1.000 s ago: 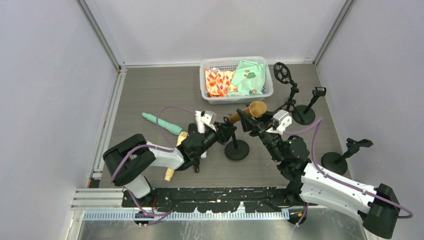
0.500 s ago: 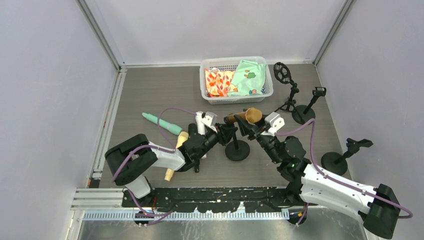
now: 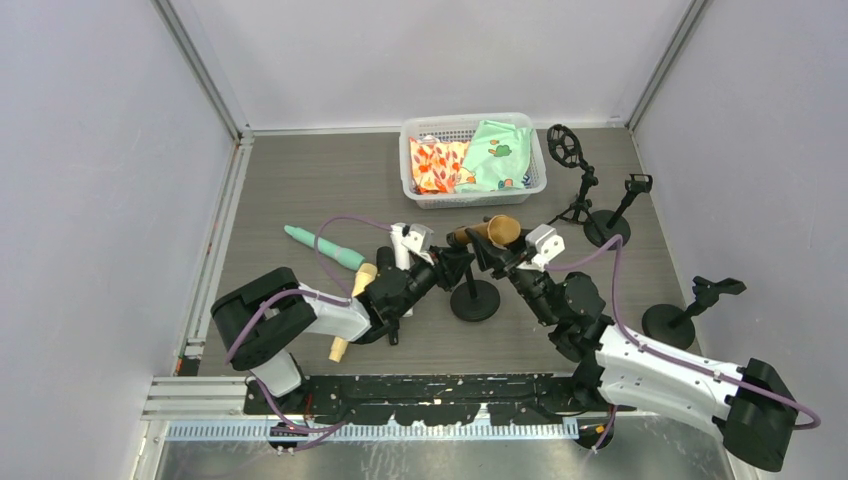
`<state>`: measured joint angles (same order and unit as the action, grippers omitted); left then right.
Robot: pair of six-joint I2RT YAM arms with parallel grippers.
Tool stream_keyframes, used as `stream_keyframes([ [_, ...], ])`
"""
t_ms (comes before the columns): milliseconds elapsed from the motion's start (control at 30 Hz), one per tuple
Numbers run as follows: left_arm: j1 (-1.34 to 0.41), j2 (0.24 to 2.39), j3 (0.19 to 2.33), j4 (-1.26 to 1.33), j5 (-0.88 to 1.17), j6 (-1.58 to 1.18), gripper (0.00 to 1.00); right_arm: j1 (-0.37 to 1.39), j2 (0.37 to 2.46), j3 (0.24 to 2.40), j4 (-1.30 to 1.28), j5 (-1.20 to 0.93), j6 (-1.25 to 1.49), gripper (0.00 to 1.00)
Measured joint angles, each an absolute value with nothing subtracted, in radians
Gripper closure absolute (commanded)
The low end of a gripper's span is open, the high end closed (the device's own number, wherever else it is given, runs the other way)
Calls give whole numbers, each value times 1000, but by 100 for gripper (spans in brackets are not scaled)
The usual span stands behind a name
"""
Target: Attach the microphones to the stand
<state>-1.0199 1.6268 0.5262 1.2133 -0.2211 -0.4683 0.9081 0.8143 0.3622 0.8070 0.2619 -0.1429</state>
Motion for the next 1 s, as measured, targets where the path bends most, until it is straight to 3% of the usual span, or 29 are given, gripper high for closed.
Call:
stream_keyframes([
  [1000,-1021,1569,496,1161,-252,-440,100,909,1057,455,823,276,-90,99],
])
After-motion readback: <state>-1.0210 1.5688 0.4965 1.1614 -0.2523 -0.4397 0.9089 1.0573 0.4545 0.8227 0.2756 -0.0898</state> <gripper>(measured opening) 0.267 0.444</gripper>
